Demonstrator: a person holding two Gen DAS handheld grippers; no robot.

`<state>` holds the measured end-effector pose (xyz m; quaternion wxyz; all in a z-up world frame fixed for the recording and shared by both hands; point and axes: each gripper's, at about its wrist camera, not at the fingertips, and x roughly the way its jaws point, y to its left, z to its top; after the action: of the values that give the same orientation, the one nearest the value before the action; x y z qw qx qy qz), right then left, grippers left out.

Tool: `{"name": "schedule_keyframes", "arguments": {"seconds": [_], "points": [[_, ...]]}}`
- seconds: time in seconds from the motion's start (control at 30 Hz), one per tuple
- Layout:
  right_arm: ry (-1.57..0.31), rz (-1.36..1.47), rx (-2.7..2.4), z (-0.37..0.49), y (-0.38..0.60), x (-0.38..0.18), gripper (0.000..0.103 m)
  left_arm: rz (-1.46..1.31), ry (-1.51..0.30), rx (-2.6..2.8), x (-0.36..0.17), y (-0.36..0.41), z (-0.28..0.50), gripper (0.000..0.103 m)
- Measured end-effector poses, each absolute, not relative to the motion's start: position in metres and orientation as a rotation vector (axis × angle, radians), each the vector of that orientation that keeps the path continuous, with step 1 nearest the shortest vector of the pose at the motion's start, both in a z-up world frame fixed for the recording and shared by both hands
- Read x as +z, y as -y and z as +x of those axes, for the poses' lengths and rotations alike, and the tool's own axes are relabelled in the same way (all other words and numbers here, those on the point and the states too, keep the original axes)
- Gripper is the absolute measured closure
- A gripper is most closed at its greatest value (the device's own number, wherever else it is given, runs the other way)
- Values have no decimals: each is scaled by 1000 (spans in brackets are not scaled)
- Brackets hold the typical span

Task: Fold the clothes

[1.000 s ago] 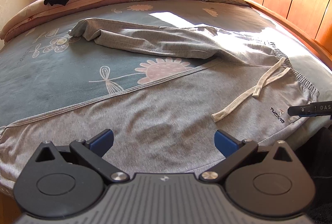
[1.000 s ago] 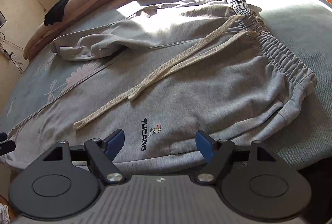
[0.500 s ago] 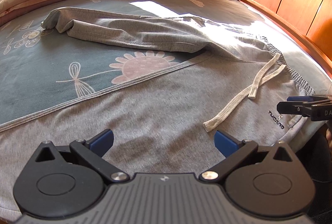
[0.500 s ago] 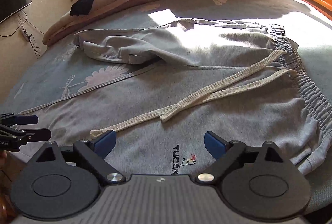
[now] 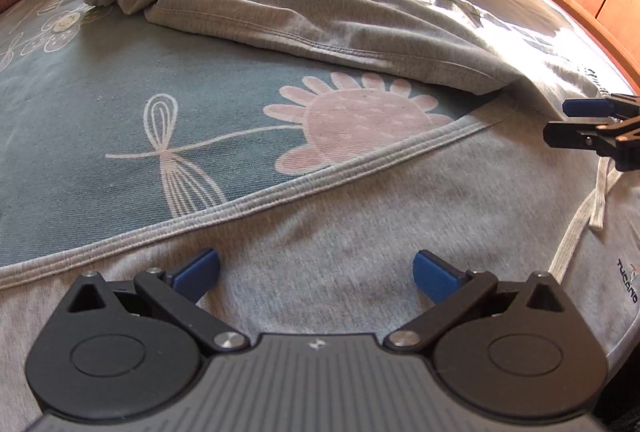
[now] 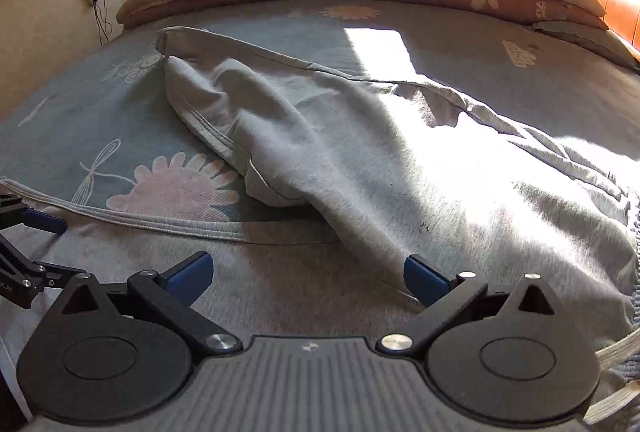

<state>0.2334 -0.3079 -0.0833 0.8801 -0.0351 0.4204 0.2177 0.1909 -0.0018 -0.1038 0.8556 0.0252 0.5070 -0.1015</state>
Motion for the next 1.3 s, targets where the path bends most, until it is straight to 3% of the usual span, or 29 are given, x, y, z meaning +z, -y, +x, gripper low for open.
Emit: {"name": "schedule_keyframes", "arguments": {"seconds": [0.2, 0.4, 0.57, 0.73, 0.97, 1.3], "points": [[-1066, -56, 401, 253, 287, -52, 0, 38, -1263, -244, -94, -6, 213, 1], [-1227, -25, 363, 269, 263, -6, 0, -197, -1304, -164, -26, -53, 217, 1], [-1360, 1, 329, 283, 242, 33, 0, -177, -1345, -88, 5, -85, 216, 1], [-1405, 20, 262, 283, 197, 32, 0, -237, -1337, -72, 27, -132, 214, 1], [-1483, 82, 150, 251, 129, 12, 0, -295, -1403, -129, -16, -185, 218, 1], [-1494, 42, 256, 224, 78, -9, 0, -266, -1369, -324, -79, -179, 210, 1]]}}
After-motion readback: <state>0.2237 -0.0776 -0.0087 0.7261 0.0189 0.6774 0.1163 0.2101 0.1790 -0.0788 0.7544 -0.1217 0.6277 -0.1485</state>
